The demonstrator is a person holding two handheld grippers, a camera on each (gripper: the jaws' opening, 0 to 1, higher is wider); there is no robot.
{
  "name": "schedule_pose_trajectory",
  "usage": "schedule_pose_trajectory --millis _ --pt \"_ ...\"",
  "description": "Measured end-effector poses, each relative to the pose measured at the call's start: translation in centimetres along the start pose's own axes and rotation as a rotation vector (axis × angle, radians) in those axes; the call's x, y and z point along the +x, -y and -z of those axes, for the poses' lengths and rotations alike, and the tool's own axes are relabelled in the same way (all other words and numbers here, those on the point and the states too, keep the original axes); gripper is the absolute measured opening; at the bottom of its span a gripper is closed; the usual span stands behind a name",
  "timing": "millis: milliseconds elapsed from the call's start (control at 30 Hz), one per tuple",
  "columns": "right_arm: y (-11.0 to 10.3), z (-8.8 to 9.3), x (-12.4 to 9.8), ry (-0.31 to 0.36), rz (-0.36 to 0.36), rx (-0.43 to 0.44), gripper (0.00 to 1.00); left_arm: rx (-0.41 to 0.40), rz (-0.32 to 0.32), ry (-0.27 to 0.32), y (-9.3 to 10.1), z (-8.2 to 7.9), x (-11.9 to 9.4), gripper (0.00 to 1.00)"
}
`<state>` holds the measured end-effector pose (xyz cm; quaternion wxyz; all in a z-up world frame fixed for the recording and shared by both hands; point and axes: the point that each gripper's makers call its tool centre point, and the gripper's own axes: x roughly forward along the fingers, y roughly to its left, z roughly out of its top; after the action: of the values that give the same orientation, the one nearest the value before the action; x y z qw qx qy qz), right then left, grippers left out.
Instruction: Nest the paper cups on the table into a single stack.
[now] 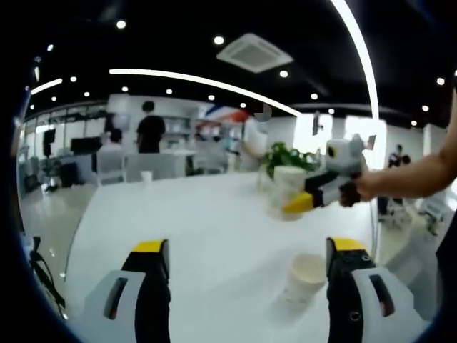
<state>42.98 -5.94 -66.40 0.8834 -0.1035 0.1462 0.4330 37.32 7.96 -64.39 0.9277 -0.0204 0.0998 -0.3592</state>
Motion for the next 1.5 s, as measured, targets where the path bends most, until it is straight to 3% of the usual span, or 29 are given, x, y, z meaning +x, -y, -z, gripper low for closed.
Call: schedule_pose_trajectory --millis 733,1500 --pt "-3.8 -1.2 -1.9 0.048 -0.037 0.021 0.4 0.052 0.089 0.036 3.4 -3.1 2.3 0.88" --pt "-8.4 -1.2 -1.6 0.02 -0.112 -0.008 0.41 0.092 0.172 0.016 6.6 -3.4 4.4 0.78"
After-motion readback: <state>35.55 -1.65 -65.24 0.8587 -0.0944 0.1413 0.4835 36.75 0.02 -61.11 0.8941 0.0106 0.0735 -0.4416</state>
